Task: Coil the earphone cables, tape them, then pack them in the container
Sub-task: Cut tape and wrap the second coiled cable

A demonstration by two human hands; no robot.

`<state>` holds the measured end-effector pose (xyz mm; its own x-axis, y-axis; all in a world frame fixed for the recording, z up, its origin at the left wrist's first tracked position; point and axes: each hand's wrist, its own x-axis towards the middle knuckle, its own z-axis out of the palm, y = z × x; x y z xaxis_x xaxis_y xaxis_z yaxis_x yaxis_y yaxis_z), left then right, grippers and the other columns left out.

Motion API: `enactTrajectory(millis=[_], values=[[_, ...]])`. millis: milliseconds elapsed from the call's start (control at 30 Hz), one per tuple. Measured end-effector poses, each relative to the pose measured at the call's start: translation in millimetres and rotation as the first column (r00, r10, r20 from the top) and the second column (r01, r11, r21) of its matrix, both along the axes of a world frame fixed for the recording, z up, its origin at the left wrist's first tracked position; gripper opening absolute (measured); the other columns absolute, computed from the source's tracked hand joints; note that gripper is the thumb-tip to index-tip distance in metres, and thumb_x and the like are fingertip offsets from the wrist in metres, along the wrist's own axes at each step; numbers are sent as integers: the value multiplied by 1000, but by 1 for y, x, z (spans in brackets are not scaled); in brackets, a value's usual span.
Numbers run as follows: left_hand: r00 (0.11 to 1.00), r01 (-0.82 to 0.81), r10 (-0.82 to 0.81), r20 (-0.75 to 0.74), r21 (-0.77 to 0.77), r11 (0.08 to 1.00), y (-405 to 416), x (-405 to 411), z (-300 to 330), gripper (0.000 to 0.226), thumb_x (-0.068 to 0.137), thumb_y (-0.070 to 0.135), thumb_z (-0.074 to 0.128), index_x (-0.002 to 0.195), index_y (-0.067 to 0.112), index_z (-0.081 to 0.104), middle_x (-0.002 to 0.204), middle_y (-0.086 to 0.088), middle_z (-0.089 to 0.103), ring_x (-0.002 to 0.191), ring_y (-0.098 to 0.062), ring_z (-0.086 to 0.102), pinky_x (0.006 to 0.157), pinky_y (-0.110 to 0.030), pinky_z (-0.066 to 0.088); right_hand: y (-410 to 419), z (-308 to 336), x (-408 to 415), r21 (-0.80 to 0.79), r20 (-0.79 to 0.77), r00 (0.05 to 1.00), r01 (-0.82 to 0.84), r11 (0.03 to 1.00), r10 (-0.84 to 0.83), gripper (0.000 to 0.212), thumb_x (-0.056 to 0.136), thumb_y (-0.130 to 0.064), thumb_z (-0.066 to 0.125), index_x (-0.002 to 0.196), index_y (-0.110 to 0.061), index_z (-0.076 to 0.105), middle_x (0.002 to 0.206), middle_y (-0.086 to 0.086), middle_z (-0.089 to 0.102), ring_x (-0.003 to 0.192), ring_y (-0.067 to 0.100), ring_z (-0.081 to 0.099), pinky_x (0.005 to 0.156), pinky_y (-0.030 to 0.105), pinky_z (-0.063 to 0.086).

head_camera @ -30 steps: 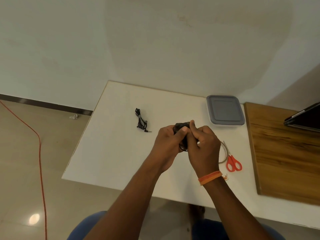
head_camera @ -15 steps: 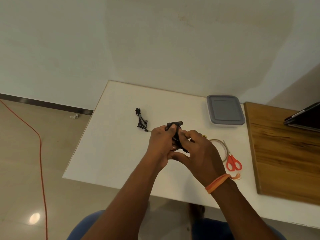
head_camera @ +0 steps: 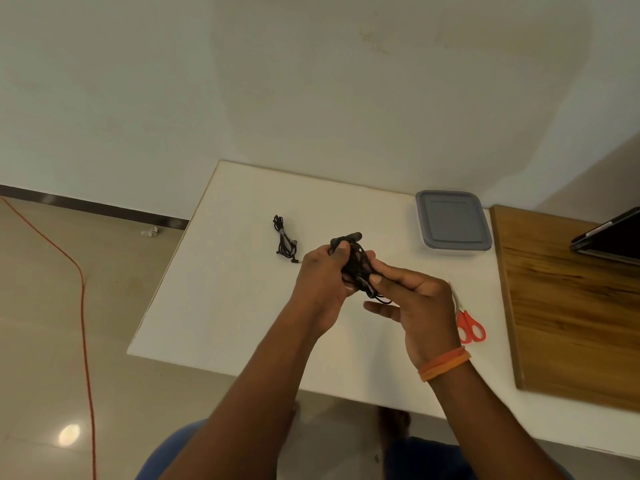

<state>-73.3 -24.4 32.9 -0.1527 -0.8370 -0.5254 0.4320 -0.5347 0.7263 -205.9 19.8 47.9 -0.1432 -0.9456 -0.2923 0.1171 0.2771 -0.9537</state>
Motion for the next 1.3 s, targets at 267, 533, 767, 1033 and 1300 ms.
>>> enactTrajectory(millis=[267, 533, 767, 1033, 1300], values=[[998, -24, 24, 65, 0, 1000, 2, -1, -5, 26, 105, 12, 41, 119, -1, 59, 101, -15, 73, 98, -28, 71, 81, -38, 59, 2, -16, 7, -383, -770, 636, -399, 833, -49, 26, 79, -12, 70, 105, -8, 74, 95, 3, 75, 86, 2, 65, 82, 0, 44], [999, 14, -13, 34, -10, 1000, 2, -2, -3, 25, 105, 14, 41, 118, 3, 59, 103, -16, 73, 96, -29, 71, 82, -39, 57, 0, -14, 5, -272, -532, 846, -134, 953, -33, 11, 81, -13, 75, 90, -19, 76, 84, -2, 75, 72, 9, 71, 67, 23, 59], [999, 40, -40, -33, -26, 999, 2, -3, -1, 24, 106, 16, 40, 113, 7, 61, 106, -17, 72, 104, -32, 69, 95, -43, 54, 2, -2, 13, -103, -160, 980, 106, 989, -121, 12, 80, 2, 72, 84, -9, 74, 82, 7, 74, 71, 20, 73, 59, 20, 57], [988, 137, -143, -50, -111, 984, 4, -1, 4, 33, 89, 2, 67, 122, 1, 59, 106, -17, 67, 93, -25, 66, 84, -37, 55, 1, -18, 11, -451, -763, 595, -213, 866, -251, 12, 79, 0, 75, 71, -6, 68, 64, 4, 65, 55, 12, 58, 56, 6, 44], [991, 71, -82, -104, -106, 992, 1, 2, -2, 15, 96, -7, 51, 107, 4, 53, 101, -16, 73, 96, -26, 72, 87, -43, 58, 6, -2, 6, -397, -601, 789, -160, 904, -124, 4, 84, -12, 73, 82, -14, 71, 75, -5, 72, 72, 9, 68, 65, 17, 56]])
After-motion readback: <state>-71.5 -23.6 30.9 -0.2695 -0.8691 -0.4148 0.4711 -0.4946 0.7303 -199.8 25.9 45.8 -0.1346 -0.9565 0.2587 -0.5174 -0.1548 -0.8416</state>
